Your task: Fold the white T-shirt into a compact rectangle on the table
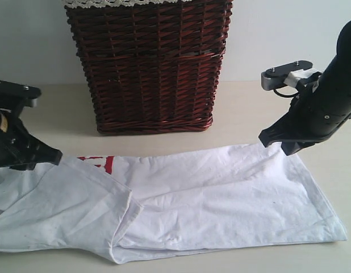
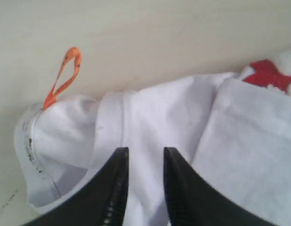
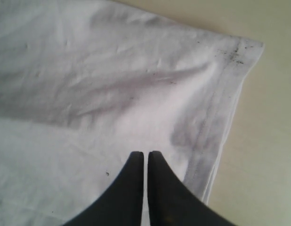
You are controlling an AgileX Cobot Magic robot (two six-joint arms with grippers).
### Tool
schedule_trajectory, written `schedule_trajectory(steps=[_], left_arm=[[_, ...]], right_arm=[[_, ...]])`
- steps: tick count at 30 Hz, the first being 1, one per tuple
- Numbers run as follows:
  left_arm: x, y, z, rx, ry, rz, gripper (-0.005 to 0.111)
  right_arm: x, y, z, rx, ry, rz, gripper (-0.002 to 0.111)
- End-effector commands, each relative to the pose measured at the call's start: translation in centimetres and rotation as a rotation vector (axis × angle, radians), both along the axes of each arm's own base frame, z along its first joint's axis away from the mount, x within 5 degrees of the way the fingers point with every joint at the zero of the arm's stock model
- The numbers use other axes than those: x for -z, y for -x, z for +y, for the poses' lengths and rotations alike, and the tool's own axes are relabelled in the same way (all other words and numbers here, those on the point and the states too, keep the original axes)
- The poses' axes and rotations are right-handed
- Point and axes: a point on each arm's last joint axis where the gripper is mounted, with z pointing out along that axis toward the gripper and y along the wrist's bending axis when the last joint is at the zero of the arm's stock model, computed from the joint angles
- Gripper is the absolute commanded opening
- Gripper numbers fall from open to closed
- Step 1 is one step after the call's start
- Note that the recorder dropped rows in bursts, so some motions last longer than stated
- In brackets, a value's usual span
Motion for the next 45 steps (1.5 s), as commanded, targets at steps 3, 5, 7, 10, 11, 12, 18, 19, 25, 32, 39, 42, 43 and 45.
schedule_trajectory(steps=[3, 5, 7, 10, 11, 12, 18, 19, 25, 32, 39, 42, 43, 45], left_arm=[[-0.4, -0.7, 4.5, -0.163, 0.128, 0.028, 0.052], [-0.1, -0.6, 6.3, -0.227, 0.121, 0.06, 0.058], [0.1, -0.4, 7.9, -0.289, 0.123, 0.089, 0.064], [0.4, -0.2, 9.3, -0.318, 0.145, 0.119, 0.066], [0.5, -0.1, 9.4, -0.298, 0.161, 0.137, 0.066], [0.7, -0.1, 9.5, -0.289, 0.181, 0.15, 0.066], [2.0, -0.7, 9.7, -0.25, 0.328, 0.162, 0.066], [2.2, -0.8, 9.8, -0.243, 0.324, 0.153, 0.066], [3.1, -1.2, 11.4, -0.293, 0.315, 0.161, 0.066], [5.8, -0.9, 11.2, -0.282, 0.366, 0.293, 0.066], [6.6, -1.0, 11.2, -0.271, 0.362, 0.304, 0.066], [6.7, -1.1, 11.2, -0.268, 0.363, 0.312, 0.066], [6.9, -1.0, 11.2, -0.267, 0.367, 0.326, 0.066], [7.4, -0.9, 11.0, -0.272, 0.378, 0.361, 0.066]], right_arm=[[-0.3, -0.2, -0.1, -0.005, -0.001, -0.032, 0.012], [-0.3, -0.2, -0.1, -0.005, -0.001, -0.035, 0.012], [-0.3, -0.2, -0.1, -0.005, -0.002, -0.041, 0.012], [-0.3, -0.2, -0.1, -0.005, -0.003, -0.043, 0.012], [-0.3, -0.2, -0.1, -0.005, -0.003, -0.043, 0.012], [-0.3, -0.2, -0.1, -0.005, -0.003, -0.043, 0.012], [-0.3, -0.2, -0.1, -0.002, -0.007, -0.042, 0.012], [-0.3, -0.2, 0.0, 0.001, -0.016, -0.04, 0.012], [-0.3, -0.2, 0.1, -0.006, -0.02, -0.035, 0.012], [-0.3, 0.0, 0.2, 0.005, -0.039, -0.016, 0.012], [-0.3, 0.0, 0.2, 0.003, -0.038, -0.014, 0.012], [-0.3, 0.0, 0.2, -0.003, -0.036, -0.016, 0.012], [-0.3, 0.0, 0.2, -0.003, -0.037, -0.018, 0.012], [-0.3, 0.0, 0.2, -0.003, -0.037, -0.018, 0.012]])
